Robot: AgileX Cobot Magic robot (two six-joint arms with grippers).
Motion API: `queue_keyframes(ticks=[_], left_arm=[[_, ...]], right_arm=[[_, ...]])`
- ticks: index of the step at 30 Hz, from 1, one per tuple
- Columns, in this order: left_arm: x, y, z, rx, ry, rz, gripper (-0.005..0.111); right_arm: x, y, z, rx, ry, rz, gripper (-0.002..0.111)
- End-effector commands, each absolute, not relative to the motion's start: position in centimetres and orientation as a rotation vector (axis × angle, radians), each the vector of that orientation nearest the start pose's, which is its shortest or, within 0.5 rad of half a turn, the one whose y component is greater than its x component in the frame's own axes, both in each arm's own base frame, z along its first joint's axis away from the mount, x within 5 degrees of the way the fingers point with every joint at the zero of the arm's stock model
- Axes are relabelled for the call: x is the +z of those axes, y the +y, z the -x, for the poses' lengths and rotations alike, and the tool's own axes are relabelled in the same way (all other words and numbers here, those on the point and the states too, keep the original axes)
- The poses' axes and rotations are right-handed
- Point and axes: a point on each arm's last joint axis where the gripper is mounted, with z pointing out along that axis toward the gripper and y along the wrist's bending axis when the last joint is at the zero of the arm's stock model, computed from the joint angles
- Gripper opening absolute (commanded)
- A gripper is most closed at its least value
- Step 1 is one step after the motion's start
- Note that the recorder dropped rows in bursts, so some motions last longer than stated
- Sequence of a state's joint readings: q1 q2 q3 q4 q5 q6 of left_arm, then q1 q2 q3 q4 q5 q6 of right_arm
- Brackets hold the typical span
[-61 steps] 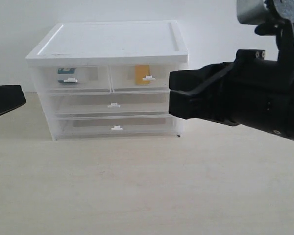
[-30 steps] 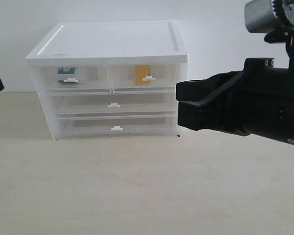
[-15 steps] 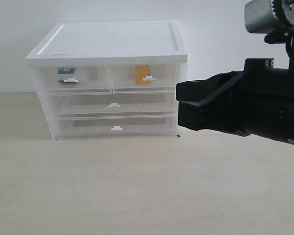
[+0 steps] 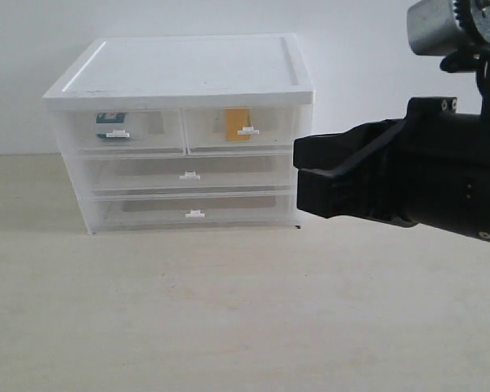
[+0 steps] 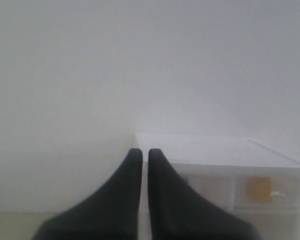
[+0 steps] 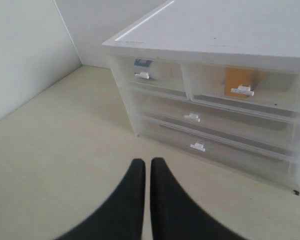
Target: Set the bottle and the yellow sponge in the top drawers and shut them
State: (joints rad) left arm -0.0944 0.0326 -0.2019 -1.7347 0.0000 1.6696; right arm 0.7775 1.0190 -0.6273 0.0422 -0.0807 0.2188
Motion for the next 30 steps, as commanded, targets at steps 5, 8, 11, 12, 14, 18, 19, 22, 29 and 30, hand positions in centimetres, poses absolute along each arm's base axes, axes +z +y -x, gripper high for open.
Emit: queue_keyframes(ticks=[5,8,11,12,14,18,19,22,29,30], left_arm=[[27.6,-0.5,-4.4,-0.122,1.317,-0.040,0.004],[27.6,-0.6,-4.3,-0.140,1.315,-0.046,0.004],[27.6,-0.5,-4.4,-0.155,1.317,-0.026,0.004],[27.6,-0.5,-4.4,-0.141,1.317,-0.034,0.004],[27.5,-0.5,-4.4,-0.156,1.322,-0.014,0.004],[26.2,-0.4,-4.8,-0.100,1.351,-0.041,0.004],[25.7,-0.4,-5.0,-0.098,1.361,-0.040,0.004],[24.1,-0.4,-5.5,-0.091,1.400,-0.037,0.004],[21.3,-0.5,-5.9,-0.110,1.501,-0.040,0.004],[21.2,-0.6,-5.9,-0.115,1.515,-0.042,0.004]], right_arm=[[31.1,15.2,-15.5,0.735,1.785,0.469,0.000],[31.1,15.2,-15.5,0.735,1.785,0.469,0.000],[31.1,15.2,-15.5,0.735,1.785,0.469,0.000],[31.1,15.2,-15.5,0.735,1.785,0.469,0.000],[31.1,15.2,-15.5,0.735,1.785,0.469,0.000],[31.1,15.2,-15.5,0.735,1.785,0.469,0.000],[31.1,15.2,-15.5,0.735,1.785,0.469,0.000],[31.1,15.2,-15.5,0.735,1.785,0.469,0.000],[31.1,15.2,-15.5,0.735,1.785,0.469,0.000],[31.1,15.2,-15.5,0.735,1.785,0.469,0.000]])
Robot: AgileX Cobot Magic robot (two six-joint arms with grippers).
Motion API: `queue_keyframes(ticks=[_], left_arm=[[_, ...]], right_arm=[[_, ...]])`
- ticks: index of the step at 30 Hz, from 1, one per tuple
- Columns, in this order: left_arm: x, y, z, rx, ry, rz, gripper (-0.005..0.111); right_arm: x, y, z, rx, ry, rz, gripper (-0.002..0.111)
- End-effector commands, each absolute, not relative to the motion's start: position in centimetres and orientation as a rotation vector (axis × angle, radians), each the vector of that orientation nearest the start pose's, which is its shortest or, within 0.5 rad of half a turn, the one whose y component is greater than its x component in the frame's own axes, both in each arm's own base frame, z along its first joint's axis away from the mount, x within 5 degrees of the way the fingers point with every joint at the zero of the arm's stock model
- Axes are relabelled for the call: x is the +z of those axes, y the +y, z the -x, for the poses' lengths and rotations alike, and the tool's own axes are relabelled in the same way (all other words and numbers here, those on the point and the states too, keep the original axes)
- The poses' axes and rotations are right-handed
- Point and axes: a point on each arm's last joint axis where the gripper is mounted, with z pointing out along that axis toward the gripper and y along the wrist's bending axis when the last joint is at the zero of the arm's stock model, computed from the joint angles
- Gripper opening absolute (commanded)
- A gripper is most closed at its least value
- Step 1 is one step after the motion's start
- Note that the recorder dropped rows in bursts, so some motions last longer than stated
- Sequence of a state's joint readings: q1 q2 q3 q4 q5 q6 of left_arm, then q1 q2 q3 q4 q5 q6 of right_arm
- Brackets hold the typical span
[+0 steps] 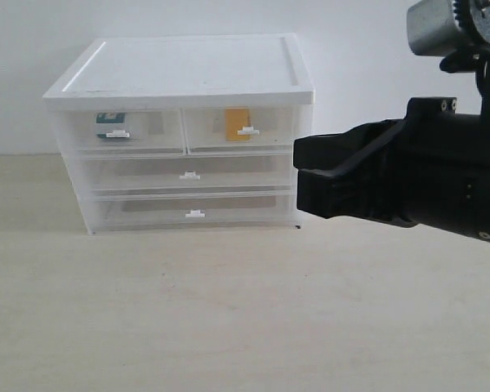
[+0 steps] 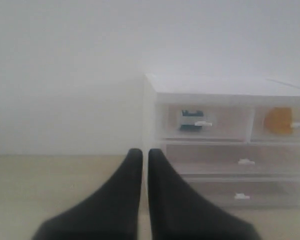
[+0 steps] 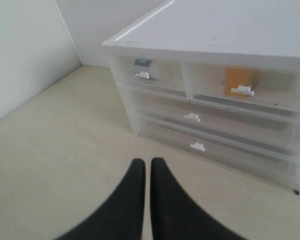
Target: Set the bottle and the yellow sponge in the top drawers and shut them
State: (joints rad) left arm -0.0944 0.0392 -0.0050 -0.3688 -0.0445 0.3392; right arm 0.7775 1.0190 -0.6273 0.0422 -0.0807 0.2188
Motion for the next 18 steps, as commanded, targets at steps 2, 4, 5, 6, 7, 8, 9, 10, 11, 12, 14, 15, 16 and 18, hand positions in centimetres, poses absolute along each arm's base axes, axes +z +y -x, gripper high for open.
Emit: queue_keyframes(ticks=[2,4,5,6,7,8,9,10,11,12,14,15,16,18], left_arm=[[20.9,-0.7,-5.9,-0.135,1.548,-0.038,0.004],[20.3,-0.8,-5.9,-0.141,1.606,-0.049,0.004],[20.1,-0.8,-5.9,-0.146,1.636,-0.049,0.004],[19.8,-0.8,-5.9,-0.142,1.670,-0.058,0.004],[19.2,-0.9,-5.8,-0.131,1.729,-0.077,0.004],[18.8,-0.9,-5.7,-0.126,1.771,-0.087,0.004],[18.4,-0.9,-5.6,-0.126,1.825,-0.097,0.004],[18.4,-0.9,-5.6,-0.130,1.826,-0.093,0.004],[18.4,-0.9,-5.6,-0.132,1.826,-0.091,0.004],[18.4,-0.9,-5.6,-0.128,1.826,-0.094,0.004],[18.4,-0.9,-5.6,-0.113,1.824,-0.111,0.004],[18.4,-0.9,-5.6,-0.113,1.824,-0.111,0.004],[18.4,-0.9,-5.6,-0.113,1.824,-0.111,0.004],[18.4,-0.9,-5.6,-0.113,1.824,-0.112,0.004]], right_arm=[[31.1,15.2,-15.5,0.735,1.785,0.469,0.000],[31.1,15.2,-15.5,0.735,1.785,0.469,0.000],[31.1,15.2,-15.5,0.735,1.785,0.469,0.000],[31.1,15.2,-15.5,0.735,1.785,0.469,0.000],[31.1,15.2,-15.5,0.735,1.785,0.469,0.000],[31.1,15.2,-15.5,0.735,1.785,0.469,0.000],[31.1,15.2,-15.5,0.735,1.785,0.469,0.000],[31.1,15.2,-15.5,0.735,1.785,0.469,0.000],[31.1,15.2,-15.5,0.735,1.785,0.469,0.000],[31.1,15.2,-15.5,0.735,1.785,0.469,0.000],[31.1,15.2,-15.5,0.735,1.785,0.469,0.000],[31.1,15.2,-15.5,0.735,1.785,0.469,0.000],[31.1,15.2,-15.5,0.735,1.785,0.469,0.000],[31.1,15.2,-15.5,0.735,1.785,0.469,0.000]])
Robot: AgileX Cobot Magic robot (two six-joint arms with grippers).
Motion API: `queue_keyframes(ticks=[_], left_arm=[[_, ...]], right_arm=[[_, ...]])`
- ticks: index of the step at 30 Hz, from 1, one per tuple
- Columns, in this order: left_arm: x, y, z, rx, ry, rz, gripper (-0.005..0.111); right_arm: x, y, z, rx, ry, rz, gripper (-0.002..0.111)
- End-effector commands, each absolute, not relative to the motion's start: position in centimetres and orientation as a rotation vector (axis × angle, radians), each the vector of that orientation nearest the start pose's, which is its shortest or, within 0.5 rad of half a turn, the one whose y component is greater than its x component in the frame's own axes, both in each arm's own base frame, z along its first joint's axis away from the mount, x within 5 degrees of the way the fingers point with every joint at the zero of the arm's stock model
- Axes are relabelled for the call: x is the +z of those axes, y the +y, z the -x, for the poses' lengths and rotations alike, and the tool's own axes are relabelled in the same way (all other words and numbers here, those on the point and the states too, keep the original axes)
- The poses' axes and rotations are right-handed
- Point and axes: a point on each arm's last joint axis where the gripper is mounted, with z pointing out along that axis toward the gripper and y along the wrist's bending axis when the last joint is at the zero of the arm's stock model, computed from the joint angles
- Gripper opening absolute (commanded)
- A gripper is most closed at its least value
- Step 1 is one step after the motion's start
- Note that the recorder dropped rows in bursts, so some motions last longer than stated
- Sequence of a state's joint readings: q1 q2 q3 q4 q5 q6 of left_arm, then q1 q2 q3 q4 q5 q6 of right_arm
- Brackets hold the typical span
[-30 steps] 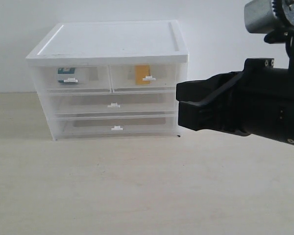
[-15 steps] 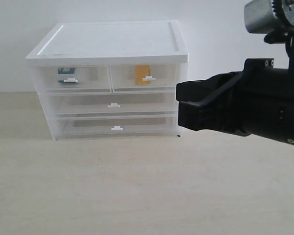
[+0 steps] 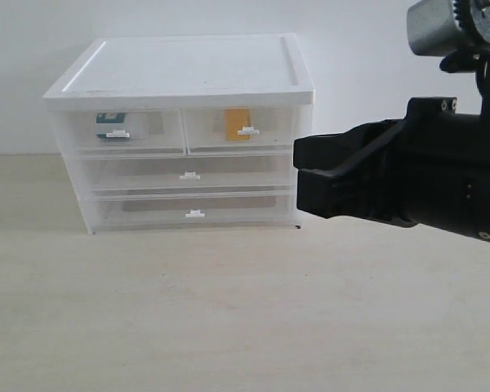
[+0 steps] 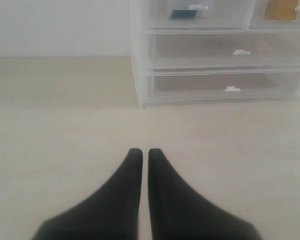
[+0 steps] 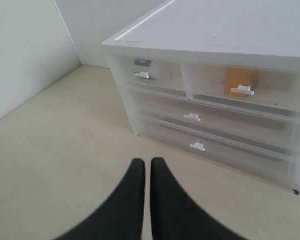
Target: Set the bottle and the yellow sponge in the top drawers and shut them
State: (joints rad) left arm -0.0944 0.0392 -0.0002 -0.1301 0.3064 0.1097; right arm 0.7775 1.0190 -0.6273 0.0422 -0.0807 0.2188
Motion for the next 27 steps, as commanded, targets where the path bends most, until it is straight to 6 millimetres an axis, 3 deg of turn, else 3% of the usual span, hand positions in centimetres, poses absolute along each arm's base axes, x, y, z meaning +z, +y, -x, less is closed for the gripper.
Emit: queue_keyframes(ticks=[1,19,22,27], left_arm=[[18.4,-0.9,-5.6,-0.113,1.824,-0.112,0.004],[18.4,-0.9,-5.6,-0.113,1.824,-0.112,0.004],[18.4,-0.9,-5.6,-0.113,1.824,-0.112,0.004],[18.4,-0.9,-5.6,-0.113,1.824,-0.112,0.004]], right_arm=[[31.1,15.2,-15.5,0.735,1.785,0.469,0.000],[31.4,15.2,-15.5,0.698,1.727,0.516,0.000],[31.1,13.6,-14.9,0.652,1.794,0.503,0.000],[29.7,8.3,-12.8,0.641,1.780,0.243,0.000]])
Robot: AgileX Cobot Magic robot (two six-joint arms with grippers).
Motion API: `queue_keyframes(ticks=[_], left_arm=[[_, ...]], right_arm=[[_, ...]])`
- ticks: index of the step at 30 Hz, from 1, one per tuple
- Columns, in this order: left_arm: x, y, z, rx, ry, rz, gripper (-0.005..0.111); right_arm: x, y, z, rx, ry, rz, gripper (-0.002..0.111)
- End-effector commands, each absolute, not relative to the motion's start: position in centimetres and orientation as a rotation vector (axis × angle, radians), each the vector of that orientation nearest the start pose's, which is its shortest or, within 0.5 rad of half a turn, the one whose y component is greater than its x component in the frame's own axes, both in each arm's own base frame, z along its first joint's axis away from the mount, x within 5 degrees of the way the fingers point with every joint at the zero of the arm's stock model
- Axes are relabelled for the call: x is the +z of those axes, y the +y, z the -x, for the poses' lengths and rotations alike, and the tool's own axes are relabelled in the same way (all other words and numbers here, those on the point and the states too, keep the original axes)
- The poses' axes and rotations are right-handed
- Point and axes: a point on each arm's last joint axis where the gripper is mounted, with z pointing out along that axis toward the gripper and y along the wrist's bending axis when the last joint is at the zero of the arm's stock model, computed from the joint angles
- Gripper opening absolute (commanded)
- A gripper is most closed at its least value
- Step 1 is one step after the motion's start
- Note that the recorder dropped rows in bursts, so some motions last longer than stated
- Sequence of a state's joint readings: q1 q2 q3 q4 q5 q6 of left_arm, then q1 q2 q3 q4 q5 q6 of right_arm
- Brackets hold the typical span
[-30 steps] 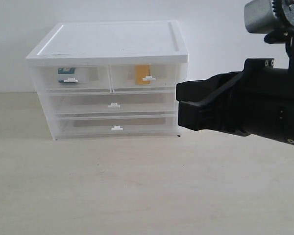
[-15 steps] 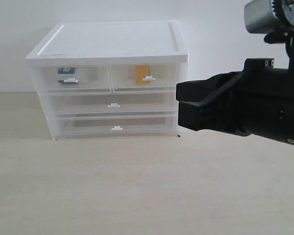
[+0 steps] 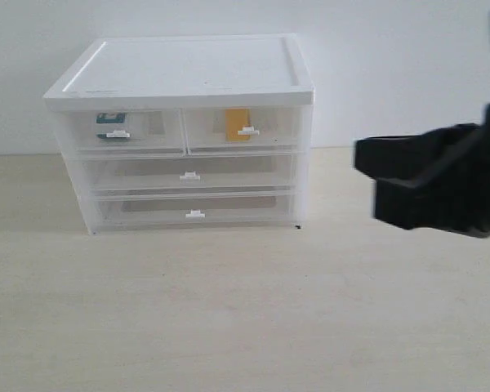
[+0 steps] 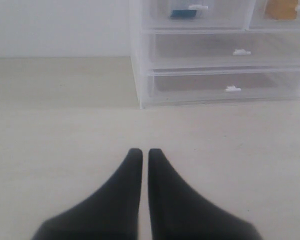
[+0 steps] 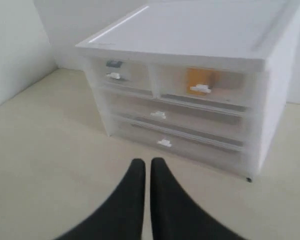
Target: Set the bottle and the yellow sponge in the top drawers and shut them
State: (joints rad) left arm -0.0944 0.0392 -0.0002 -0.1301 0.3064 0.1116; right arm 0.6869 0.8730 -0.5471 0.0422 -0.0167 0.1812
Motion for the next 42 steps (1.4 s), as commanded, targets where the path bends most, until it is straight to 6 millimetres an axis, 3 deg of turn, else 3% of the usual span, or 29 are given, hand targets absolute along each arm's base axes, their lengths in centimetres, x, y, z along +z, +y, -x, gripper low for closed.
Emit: queue_keyframes(ticks=[1,5,12,15,24,32,36,42], left_arm=[[18.4,-0.9,-5.6,-0.113,1.824,-0.112,0.004],[18.4,-0.9,-5.6,-0.113,1.824,-0.112,0.004],[18.4,-0.9,-5.6,-0.113,1.824,-0.112,0.004],[18.4,-0.9,-5.6,-0.113,1.824,-0.112,0.004],[18.4,-0.9,-5.6,-0.113,1.824,-0.112,0.004],[18.4,-0.9,-5.6,-0.113,1.824,-0.112,0.004],[18.4,-0.9,-5.6,-0.113,1.824,-0.112,0.004],[18.4,-0.9,-5.6,-0.113,1.824,-0.112,0.004]], right_arm=[[29.0,7.2,-12.0,0.635,1.761,0.191,0.000],[26.9,4.5,-9.2,0.671,1.646,0.027,0.000],[23.8,2.5,-6.3,0.591,1.471,0.034,0.000],[21.9,2.2,-6.0,0.564,1.474,0.010,0.000],[20.7,1.7,-5.5,0.389,1.566,0.069,0.000],[19.4,1.6,-5.3,0.217,1.689,0.236,0.000],[18.4,1.4,-5.2,0.189,1.795,0.231,0.000],[18.4,1.4,-5.2,0.190,1.795,0.232,0.000]])
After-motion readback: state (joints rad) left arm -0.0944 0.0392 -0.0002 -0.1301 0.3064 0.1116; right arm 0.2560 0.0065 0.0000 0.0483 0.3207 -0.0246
